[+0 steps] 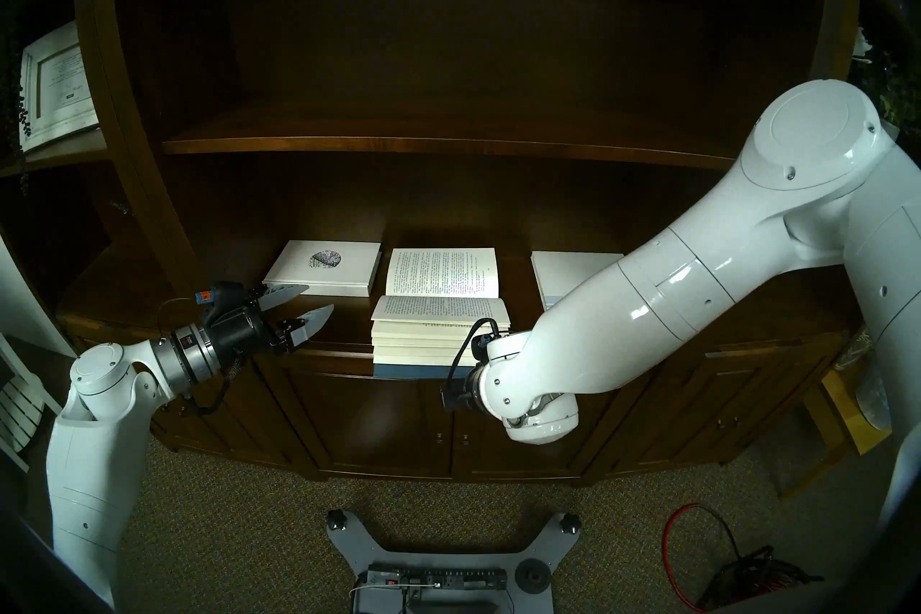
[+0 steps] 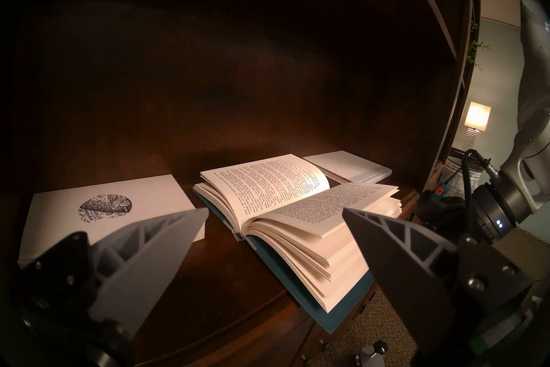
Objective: Close the books and align them horizontally on the shelf
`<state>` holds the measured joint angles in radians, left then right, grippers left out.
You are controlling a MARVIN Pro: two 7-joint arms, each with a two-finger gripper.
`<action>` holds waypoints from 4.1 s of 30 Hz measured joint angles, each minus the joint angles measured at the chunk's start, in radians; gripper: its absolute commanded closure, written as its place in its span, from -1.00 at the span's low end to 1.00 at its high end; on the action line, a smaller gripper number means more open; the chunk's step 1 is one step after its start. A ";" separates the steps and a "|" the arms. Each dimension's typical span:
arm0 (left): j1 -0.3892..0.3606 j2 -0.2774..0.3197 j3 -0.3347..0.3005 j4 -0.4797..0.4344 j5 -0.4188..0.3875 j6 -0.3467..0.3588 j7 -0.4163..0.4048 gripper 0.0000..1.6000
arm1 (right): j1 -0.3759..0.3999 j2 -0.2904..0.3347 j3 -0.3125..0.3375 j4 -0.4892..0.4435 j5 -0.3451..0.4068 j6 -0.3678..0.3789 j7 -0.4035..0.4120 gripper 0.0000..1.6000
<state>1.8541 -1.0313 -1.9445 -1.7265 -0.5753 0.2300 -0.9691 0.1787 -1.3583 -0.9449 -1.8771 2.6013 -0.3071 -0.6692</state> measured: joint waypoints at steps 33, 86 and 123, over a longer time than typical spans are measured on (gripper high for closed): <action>0.000 0.000 0.000 0.000 0.000 0.000 0.000 -1.00 | 0.079 -0.084 -0.056 -0.202 -0.250 -0.393 -0.238 -1.00; 0.000 0.000 0.000 0.001 0.001 0.000 0.000 -1.00 | 0.265 0.021 -0.206 -0.265 -0.372 -0.288 -0.014 -1.00; 0.000 0.002 0.001 0.003 0.006 0.000 -0.002 -1.00 | 0.445 0.203 -0.838 -0.404 -0.878 -0.609 0.207 -1.00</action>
<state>1.8544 -1.0293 -1.9435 -1.7231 -0.5695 0.2299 -0.9712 0.6239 -1.1557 -1.7826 -2.2806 1.7234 -0.9160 -0.4620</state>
